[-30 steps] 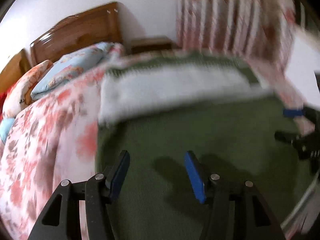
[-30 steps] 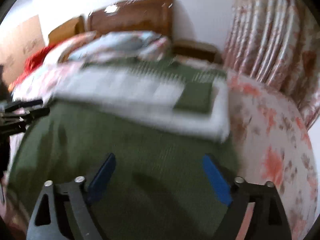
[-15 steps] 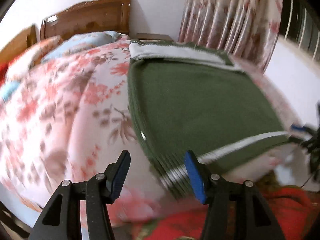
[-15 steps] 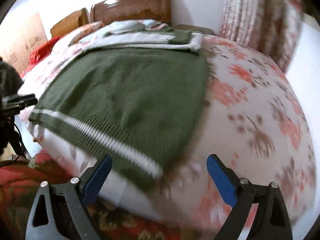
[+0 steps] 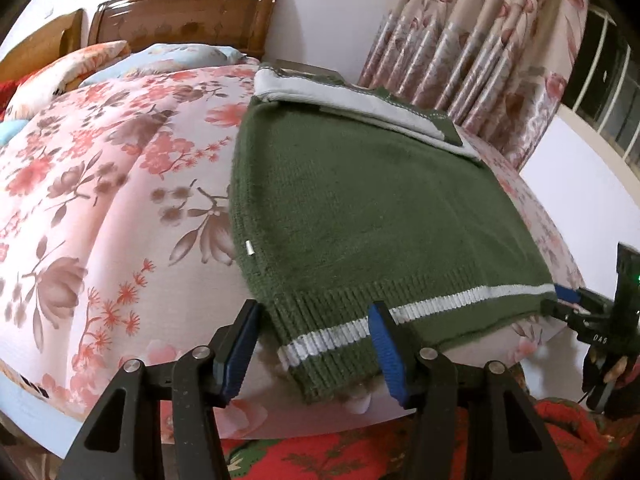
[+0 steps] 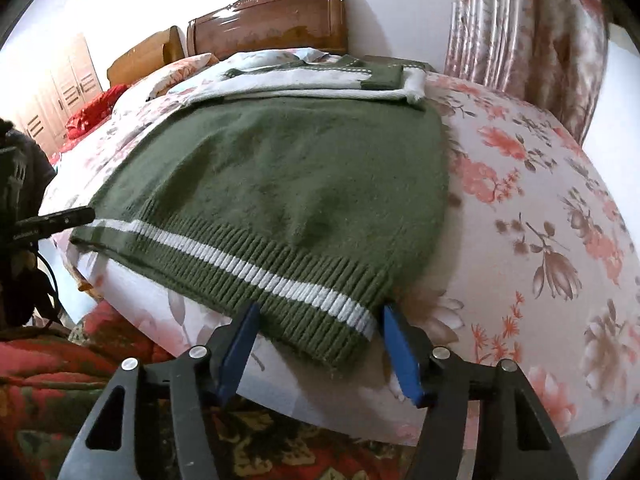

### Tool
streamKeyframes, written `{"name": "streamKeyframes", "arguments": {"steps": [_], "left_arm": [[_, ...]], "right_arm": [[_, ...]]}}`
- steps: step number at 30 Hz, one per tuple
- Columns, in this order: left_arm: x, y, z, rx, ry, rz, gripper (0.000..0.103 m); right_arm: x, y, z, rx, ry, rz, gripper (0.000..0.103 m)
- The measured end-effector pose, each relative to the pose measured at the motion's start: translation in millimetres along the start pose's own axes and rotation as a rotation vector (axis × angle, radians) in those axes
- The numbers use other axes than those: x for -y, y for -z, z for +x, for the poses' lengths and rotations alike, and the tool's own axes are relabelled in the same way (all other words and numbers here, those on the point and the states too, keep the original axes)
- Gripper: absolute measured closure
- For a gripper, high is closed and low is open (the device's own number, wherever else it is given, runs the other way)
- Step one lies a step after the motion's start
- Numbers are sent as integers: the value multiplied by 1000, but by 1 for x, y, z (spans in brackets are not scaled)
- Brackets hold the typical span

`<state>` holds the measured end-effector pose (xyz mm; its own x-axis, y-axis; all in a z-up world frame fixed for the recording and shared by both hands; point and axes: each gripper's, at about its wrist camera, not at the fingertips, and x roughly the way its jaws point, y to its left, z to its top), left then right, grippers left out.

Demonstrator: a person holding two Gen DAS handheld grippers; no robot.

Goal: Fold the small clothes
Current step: 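Grasp the striped hem with both grippers and fold it up toward the collar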

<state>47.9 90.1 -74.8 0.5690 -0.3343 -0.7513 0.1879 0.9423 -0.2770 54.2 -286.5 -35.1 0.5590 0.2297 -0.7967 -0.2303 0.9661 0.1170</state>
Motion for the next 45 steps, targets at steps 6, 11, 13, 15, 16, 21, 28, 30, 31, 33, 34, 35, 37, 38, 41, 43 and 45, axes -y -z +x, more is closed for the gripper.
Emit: {"name": "streamKeyframes", "arguments": {"steps": [6,11,13,15,16,21,28,30,31,33,34,35,37,38,41,43,45], "left_arm": [[5,-2,1,1,-36,14,44],[9,-4,3,-20,-77,18,46],[9,-5,3,-31,-115,16,59],[10,-7,4,-55,-118,13,77],[8,-9,5,-80,-57,-4,88],[5,-14,8,-88,60,-29,90],[-6,-4,-40,-20,188,-66,90],[-6,4,-52,-39,191,-44,90],[-6,13,-61,-57,200,-33,90],[-12,29,-76,-80,231,-30,90],[-15,37,-84,-80,253,-38,90],[-17,42,-91,-73,277,-47,90],[-19,41,-102,-23,336,-62,90],[-18,38,-106,0,354,-68,90],[-12,2,-114,126,415,-80,90],[-9,-28,-114,215,434,-87,89],[-3,-65,-101,279,364,-54,89]], "right_arm": [[2,4,-3,12,14,0,0],[-5,5,1,29,42,-29,0],[-4,6,1,34,48,-32,0],[-3,7,0,40,46,-31,0],[-3,7,-2,53,41,-36,0],[1,7,-3,80,-14,14,0],[5,8,-32,125,-95,13,0],[-2,15,-43,113,-126,-20,0],[-7,23,-50,95,-153,-41,0],[-14,39,-60,63,-192,-71,0],[-18,47,-65,42,-215,-84,0],[-23,55,-71,28,-239,-94,0],[-30,62,-80,26,-256,-112,0],[-34,59,-86,40,-256,-121,0],[-31,30,-100,135,-266,-95,0],[-28,2,-105,195,-237,-89,0],[-22,-33,-105,256,-211,-80,0]]}}
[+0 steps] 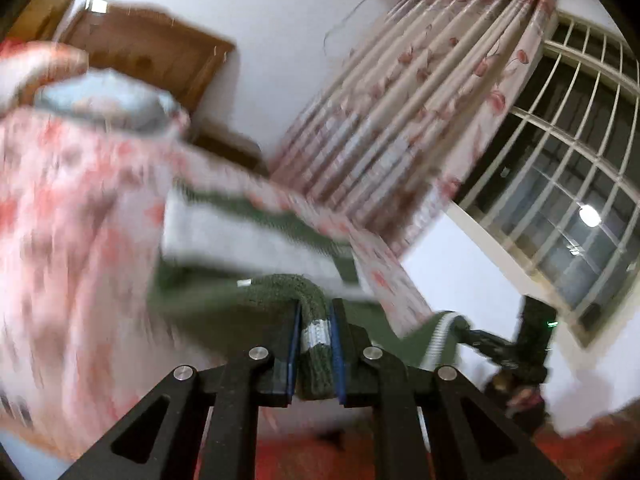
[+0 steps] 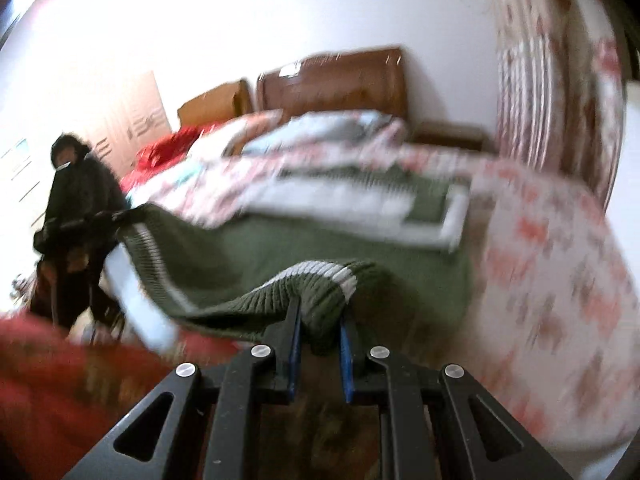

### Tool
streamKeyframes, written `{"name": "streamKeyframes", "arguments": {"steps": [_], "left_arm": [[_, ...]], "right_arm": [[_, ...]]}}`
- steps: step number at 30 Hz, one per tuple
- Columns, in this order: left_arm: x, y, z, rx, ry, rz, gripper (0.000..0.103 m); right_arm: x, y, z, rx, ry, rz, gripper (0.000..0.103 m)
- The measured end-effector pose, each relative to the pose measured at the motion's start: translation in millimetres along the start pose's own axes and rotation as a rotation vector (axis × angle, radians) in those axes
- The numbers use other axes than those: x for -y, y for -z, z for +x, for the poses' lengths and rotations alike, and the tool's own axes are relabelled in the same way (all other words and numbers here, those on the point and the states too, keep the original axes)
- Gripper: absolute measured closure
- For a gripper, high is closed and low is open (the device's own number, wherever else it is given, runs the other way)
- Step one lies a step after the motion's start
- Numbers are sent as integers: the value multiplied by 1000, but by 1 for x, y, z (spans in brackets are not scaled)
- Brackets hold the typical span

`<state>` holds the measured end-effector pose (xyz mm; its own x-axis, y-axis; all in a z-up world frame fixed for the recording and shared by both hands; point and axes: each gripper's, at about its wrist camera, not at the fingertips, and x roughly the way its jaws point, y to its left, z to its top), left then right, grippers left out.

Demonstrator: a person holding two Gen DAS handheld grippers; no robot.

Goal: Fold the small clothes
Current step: 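Grasp the striped hem with both grippers and fold it up toward the collar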

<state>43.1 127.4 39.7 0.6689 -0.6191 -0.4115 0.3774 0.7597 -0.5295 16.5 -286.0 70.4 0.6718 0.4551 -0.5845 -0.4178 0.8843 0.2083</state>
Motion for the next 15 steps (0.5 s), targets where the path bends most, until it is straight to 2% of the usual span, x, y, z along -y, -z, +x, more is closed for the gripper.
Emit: {"name": "streamKeyframes", "arguments": {"steps": [2,4,6,7,9,11,12,14,15], "left_arm": [[-6,-29,31,14,-55,10,89],[-21,-55,64,21,-123,-27,89],[-43,-74,102,25,-317,-71,87],[-56,-77,115,3,-389,-106,84],[-76,-73,126,-41,-429,-199,84],[-91,-55,121,-40,-416,-281,81],[-96,-46,115,-37,-429,-281,80],[-97,-28,106,-41,-493,-231,80],[-96,-25,108,-46,-502,-214,79]], "right_arm": [[18,-38,20,43,40,2,0],[37,-64,42,50,73,30,0],[67,-88,77,50,155,94,0],[85,-95,100,40,218,144,0],[109,-94,127,2,290,226,0],[120,-83,134,5,270,309,0],[123,-72,134,5,248,329,0],[120,-57,136,-32,287,275,0],[118,-48,137,-50,310,237,0]]}}
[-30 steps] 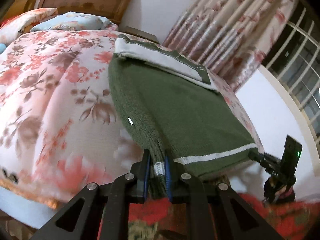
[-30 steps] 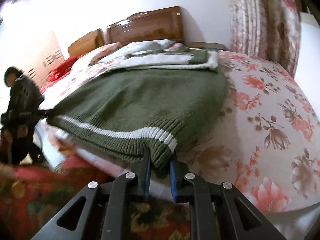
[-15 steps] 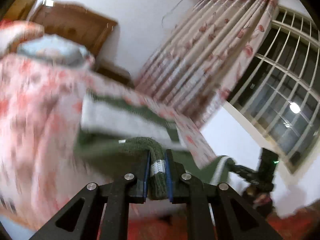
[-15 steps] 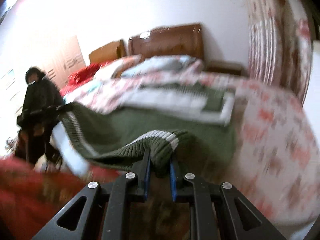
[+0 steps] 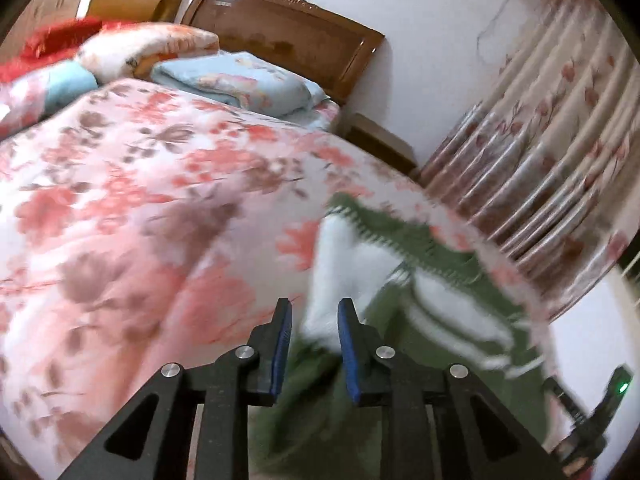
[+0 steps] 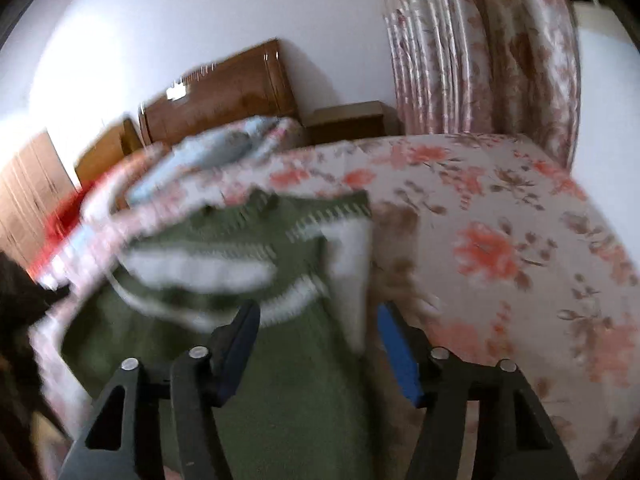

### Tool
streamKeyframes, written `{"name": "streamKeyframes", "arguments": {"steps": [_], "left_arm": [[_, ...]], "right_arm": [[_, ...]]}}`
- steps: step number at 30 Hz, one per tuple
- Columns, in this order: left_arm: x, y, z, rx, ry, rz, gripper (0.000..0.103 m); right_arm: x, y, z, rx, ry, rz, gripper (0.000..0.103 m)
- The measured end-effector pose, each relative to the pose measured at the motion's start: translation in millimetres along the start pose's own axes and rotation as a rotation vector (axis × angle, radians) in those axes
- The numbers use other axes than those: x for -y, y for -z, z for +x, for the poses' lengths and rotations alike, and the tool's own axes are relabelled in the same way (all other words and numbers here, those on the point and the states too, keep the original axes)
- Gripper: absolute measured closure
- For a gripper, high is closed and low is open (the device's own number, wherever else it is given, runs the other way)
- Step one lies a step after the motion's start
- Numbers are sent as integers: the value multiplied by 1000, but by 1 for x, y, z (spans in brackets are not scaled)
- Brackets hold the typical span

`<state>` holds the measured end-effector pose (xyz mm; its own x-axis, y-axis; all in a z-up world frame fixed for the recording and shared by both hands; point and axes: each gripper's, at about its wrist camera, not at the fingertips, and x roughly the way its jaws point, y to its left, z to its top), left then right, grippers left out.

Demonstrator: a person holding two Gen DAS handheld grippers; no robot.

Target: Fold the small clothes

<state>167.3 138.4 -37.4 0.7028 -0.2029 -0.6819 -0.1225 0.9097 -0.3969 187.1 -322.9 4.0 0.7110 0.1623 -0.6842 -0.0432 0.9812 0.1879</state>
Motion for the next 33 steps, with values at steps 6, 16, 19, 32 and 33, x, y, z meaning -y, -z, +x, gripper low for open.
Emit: {"name": "streamKeyframes", "arguments": {"steps": [6,16,19,32,33], "left_arm": [[18,14,-6,-12,35,137,79],[46,17,4,-63,12,318,74],[51,6,13,-70,-5,347,73],[80,-7,67,-117,52,441,93],[79,-5,61,-93,61,438,93]], "right_arm": [[6,8,-1,2,-23,-91,0],[-1,2,34,-29,-63,-166,103],[2,10,32,3,-58,-150,103],[5,8,37,-6,-65,-135,103],[5,8,36,-5,-67,-133,103]]}}
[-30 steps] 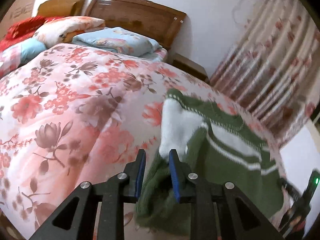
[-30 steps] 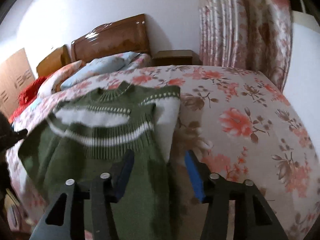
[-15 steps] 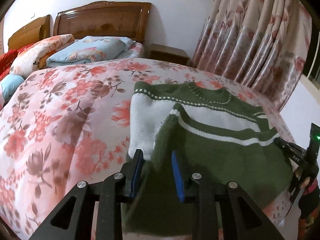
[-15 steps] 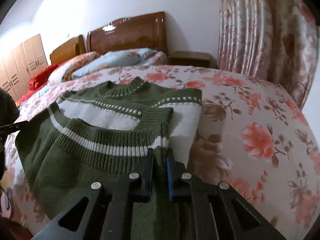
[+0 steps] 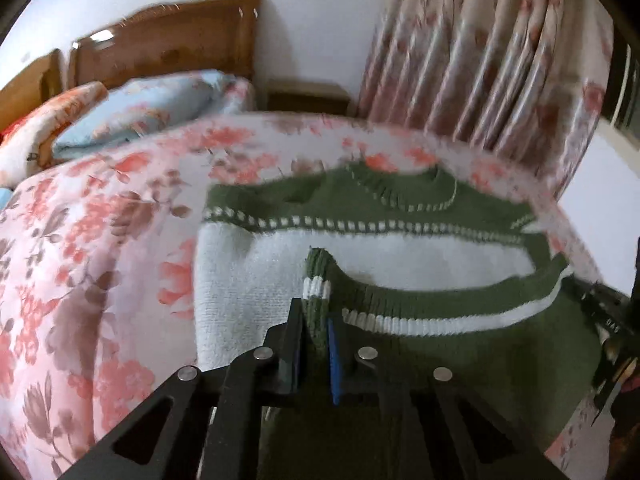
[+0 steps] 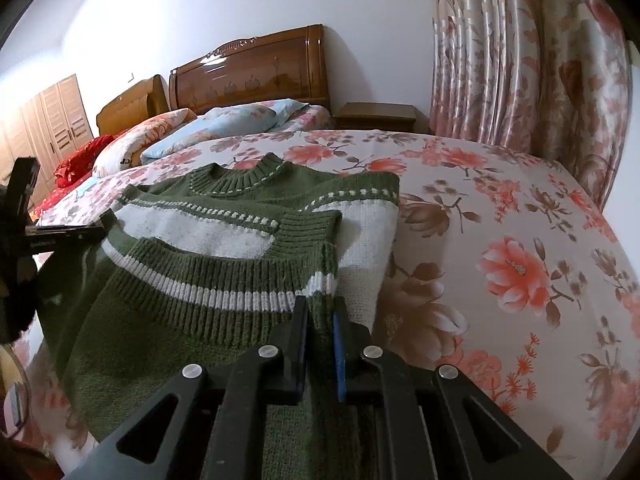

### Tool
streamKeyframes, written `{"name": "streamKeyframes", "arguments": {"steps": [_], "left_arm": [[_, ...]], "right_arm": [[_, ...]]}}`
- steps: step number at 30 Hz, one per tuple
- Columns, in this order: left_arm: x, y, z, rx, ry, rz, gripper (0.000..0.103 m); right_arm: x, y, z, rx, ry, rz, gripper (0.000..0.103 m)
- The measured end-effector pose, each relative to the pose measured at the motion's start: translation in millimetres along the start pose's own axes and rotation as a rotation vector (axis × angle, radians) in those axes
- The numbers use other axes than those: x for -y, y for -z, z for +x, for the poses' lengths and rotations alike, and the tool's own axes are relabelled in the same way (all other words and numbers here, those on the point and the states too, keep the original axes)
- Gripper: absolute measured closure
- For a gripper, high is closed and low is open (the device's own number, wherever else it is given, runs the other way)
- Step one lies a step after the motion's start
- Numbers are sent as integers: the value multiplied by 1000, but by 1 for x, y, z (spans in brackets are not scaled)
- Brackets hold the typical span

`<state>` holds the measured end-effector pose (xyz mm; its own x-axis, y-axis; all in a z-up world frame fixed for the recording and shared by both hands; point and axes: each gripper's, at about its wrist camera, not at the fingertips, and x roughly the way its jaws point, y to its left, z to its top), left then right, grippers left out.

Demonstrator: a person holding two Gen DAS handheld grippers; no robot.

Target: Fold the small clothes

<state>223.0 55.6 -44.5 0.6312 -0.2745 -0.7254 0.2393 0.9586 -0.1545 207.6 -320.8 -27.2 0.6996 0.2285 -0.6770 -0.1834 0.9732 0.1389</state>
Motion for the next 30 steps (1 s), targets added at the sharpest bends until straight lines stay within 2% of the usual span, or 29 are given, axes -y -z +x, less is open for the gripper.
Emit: {"name": "streamKeyframes", "arguments": {"steps": [3,5,7,10,12,15,19,22,25,26,28,30], "left_arm": [[5,17,-31,99,5,-2,93],[9,31,-54,153,1,-1,94],[10,39,-75,189,-16,24,93],[8,22,-91,216,-12,40,94],[7,-2,-90,229,-14,47,93],[12,-47,-74,239,-45,76,93],[10,-106,-22,177,-115,61,93],[-7,-115,30,84,-139,-3,93],[-23,-96,79,-9,-173,-33,93],[-28,-88,89,-43,-163,-58,93],[-29,-92,77,17,-134,-71,93],[-24,-93,75,14,-147,-37,93]], "right_arm": [[-1,0,-4,16,3,-5,103],[-8,4,-16,70,25,-20,103],[-15,9,-30,103,12,-9,103],[-25,7,-50,142,-17,-3,103],[-28,-13,-54,157,-9,-17,103],[-27,-57,-47,176,10,-16,103],[-14,-111,-10,140,48,28,103],[5,-132,37,56,90,95,103],[23,-115,94,-70,135,140,103],[26,-108,105,-98,148,134,103],[34,-105,101,-76,115,182,103],[33,-104,96,-66,116,157,103]]}}
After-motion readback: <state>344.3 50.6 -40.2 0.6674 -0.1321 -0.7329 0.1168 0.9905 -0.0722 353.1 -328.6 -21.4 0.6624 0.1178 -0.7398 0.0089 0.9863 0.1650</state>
